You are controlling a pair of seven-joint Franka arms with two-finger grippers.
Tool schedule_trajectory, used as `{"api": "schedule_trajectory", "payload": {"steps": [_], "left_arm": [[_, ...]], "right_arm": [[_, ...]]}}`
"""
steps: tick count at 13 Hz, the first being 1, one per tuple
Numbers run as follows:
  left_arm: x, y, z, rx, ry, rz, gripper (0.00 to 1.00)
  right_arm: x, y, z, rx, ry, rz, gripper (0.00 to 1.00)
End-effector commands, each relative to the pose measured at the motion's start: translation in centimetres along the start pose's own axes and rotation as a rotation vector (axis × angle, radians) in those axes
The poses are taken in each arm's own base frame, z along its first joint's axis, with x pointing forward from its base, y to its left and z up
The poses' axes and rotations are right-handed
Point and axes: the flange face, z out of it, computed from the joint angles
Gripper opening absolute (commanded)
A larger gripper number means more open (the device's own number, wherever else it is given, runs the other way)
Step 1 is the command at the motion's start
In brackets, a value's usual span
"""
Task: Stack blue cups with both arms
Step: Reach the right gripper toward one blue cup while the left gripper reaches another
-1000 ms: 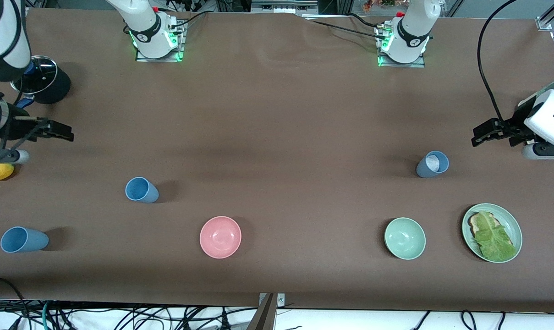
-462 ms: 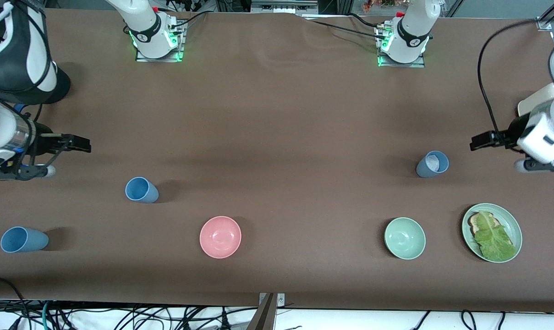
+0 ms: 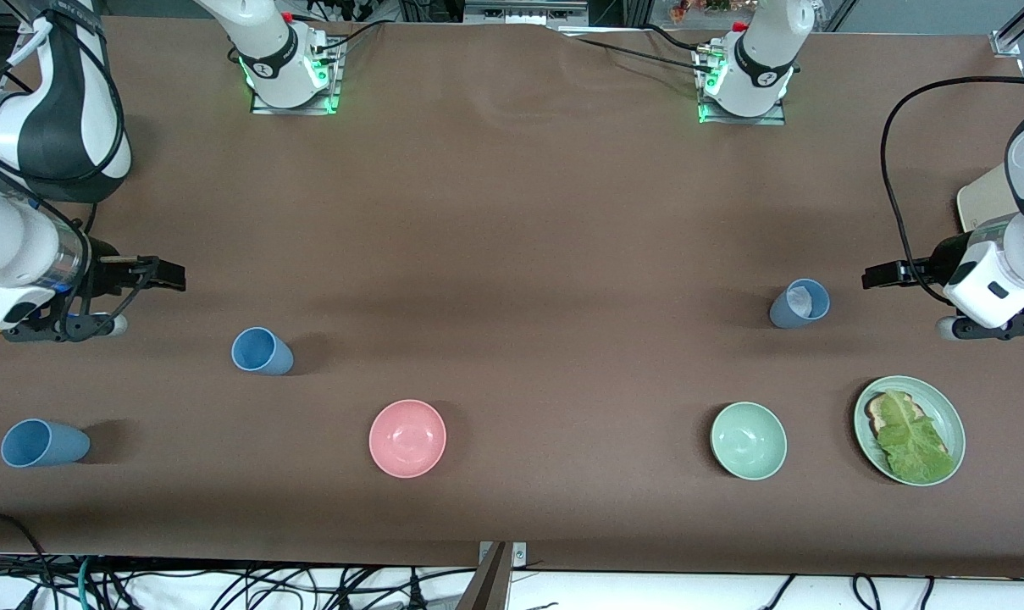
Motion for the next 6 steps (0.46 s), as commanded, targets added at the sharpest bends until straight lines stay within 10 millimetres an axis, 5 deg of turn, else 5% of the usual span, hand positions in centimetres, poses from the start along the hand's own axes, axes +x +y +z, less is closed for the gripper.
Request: {"api": "schedule_trajectory", "payload": {"steps": [1, 6], "left_arm": [[1.3, -0.8, 2.3, 0.004, 0.005, 0.009, 1.0], [1.1, -1.5, 9.6, 0.004, 0.042, 0.001, 1.0]], "right_arm": [[0.3, 0.1, -0.7, 0.004, 0.008, 0.009, 1.0], [0.3, 0.4, -0.6, 0.004, 0.009, 0.011, 1.0]]}}
